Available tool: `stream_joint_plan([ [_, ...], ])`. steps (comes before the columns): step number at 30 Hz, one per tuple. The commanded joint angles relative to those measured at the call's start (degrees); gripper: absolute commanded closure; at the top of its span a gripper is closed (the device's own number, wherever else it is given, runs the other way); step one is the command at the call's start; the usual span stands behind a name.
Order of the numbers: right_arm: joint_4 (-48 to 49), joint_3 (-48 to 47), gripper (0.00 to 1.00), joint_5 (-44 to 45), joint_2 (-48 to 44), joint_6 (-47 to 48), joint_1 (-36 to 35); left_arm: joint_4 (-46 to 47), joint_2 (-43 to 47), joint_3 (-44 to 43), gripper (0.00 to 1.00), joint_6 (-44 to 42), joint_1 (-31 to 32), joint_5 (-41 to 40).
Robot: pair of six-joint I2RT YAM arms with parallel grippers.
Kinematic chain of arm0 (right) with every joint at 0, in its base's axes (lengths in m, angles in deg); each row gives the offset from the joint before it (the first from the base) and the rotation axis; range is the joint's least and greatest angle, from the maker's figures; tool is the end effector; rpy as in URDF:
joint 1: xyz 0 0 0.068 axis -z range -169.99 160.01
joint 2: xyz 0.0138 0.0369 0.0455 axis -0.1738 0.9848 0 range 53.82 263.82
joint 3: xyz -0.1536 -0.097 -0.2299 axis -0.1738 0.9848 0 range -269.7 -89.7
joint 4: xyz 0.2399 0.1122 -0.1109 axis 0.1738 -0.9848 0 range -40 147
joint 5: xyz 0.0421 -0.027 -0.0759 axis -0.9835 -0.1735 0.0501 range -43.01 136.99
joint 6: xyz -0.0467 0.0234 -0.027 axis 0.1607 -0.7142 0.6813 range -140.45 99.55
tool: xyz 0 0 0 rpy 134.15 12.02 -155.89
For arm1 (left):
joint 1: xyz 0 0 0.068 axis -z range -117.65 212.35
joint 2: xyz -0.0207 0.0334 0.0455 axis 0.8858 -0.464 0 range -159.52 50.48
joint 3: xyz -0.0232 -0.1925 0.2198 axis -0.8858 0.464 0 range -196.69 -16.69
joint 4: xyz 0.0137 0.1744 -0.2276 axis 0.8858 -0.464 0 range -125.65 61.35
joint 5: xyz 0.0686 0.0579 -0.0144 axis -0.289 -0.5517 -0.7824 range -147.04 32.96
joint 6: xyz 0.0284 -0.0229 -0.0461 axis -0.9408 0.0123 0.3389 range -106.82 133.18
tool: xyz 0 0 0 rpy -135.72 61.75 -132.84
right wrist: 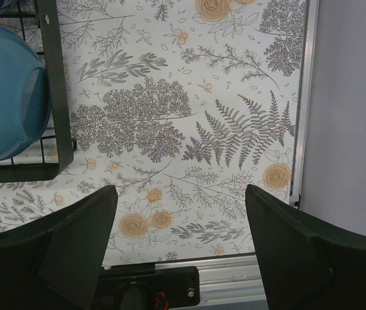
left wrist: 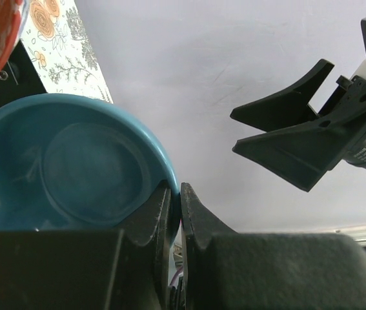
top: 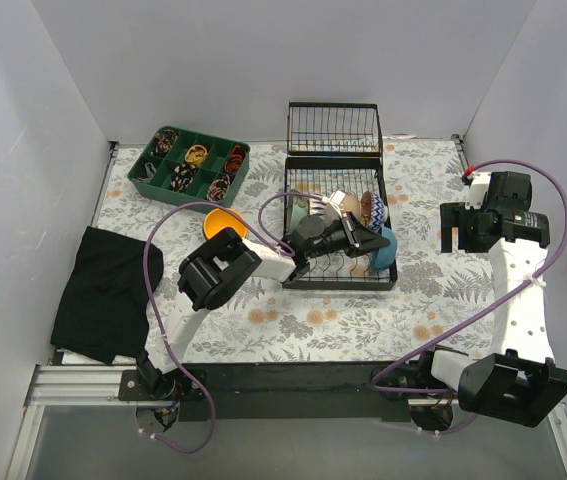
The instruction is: Load the bowls into the dish rack
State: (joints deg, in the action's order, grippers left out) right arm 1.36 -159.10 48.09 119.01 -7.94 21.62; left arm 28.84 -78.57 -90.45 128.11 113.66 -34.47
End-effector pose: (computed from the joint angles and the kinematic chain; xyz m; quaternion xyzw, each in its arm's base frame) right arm 0.2352 -0.0492 0.3608 -0.0042 0.9438 -0.0779 0.3211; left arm 0.3104 -0.4138 0.1495 0.2387 -0.6522 0.7178 0.0501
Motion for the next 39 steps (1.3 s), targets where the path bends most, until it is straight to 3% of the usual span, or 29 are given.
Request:
stream_joint_plan([
  [1, -0.3, 0.8, 0.12, -0.5, 0.0, 0.8, 0.2, -3.5, 0.0, -0.2, 1.0, 11.9, 1.1, -3.2],
  [7, -0.5, 0.4, 0.12, 0.0, -0.2, 1.0, 0.2, -7.2, 0.1, 1.1, 1.0, 15.8, 1.7, -4.4],
  [14, -0.7, 0.7, 0.12, -0.5, -0.1, 1.0, 0.2, 1.5, 2.8, 4.6, 1.0, 16.5, 1.3, -2.0],
  [17, -0.7, 0.7, 0.12, -0.7, 0.4, 0.9, 0.2, -1.1, 3.3, 5.9, 1.0, 17.1, 1.3, -1.8],
  [20, -0.5, 0.5, 0.12, -0.7, 0.5, 0.8, 0.2, -2.5, 4.4, 6.8, 0.78, 15.2, 0.9, -1.3],
  [21, -0.4, 0.5, 0.12, -2.2, 0.4, 0.8, 0.2, -2.9, 4.7, 6.8, 0.65, 14.6, 0.5, -0.9],
  [24, -0.3, 0.5, 0.12, -2.5, -0.1, 0.7, 0.2, -4.3, 6.6, 7.0, 0.49, 11.0, 0.0, -0.2],
  [31, -0.7, 0.8, 0.12, -3.0, -1.6, 0.2, 0.2, -10.0, 13.1, 11.0, 0.33, 2.7, -2.5, 2.7],
  [39, -0.5, 1.0, 0.11, -4.0, -2.9, -0.3, 0.2, -31.9, 23.3, 10.0, 0.31, -18.7, -5.7, 14.9],
])
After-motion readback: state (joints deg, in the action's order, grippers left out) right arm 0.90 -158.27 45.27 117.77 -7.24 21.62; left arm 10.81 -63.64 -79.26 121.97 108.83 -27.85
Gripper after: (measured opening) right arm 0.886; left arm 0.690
